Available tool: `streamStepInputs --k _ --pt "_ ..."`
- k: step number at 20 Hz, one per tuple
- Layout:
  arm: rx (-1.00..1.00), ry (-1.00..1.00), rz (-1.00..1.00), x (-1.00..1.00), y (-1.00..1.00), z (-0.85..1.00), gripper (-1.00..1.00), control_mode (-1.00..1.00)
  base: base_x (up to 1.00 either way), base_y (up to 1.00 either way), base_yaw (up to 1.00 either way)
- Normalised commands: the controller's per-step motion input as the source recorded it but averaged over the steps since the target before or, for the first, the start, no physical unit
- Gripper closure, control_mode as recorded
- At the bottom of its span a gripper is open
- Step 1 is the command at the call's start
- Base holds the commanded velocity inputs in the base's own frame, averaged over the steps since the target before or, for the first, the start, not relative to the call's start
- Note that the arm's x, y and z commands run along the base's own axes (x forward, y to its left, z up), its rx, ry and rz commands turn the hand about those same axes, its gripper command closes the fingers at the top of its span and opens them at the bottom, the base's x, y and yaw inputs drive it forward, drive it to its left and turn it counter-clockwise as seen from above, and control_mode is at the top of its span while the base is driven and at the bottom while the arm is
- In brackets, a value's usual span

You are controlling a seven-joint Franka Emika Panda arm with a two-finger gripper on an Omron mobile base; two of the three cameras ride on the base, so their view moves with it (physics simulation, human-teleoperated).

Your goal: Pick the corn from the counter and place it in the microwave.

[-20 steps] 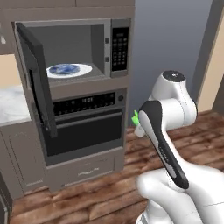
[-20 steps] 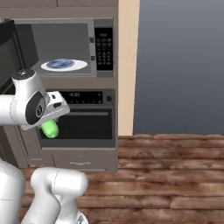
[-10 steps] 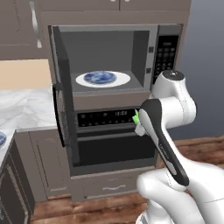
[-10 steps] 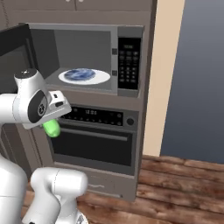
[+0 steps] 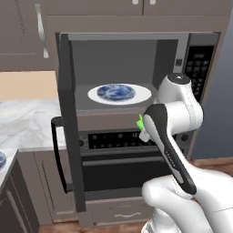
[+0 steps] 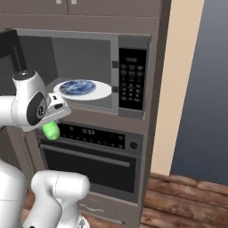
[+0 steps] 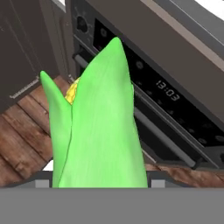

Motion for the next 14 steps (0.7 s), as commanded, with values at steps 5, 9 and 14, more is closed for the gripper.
streamStepInputs --k 5,9,14 --pt "0.0 0.0 0.0 0.0 0.0 0.0 1.0 1.0 0.37 -0.01 0.09" --pt "0.0 0.0 0.0 0.0 0.0 0.0 1.0 1.0 0.11 0.0 0.06" --pt "0.0 0.0 0.0 0.0 0.0 0.0 1.0 1.0 0.0 0.0 0.0"
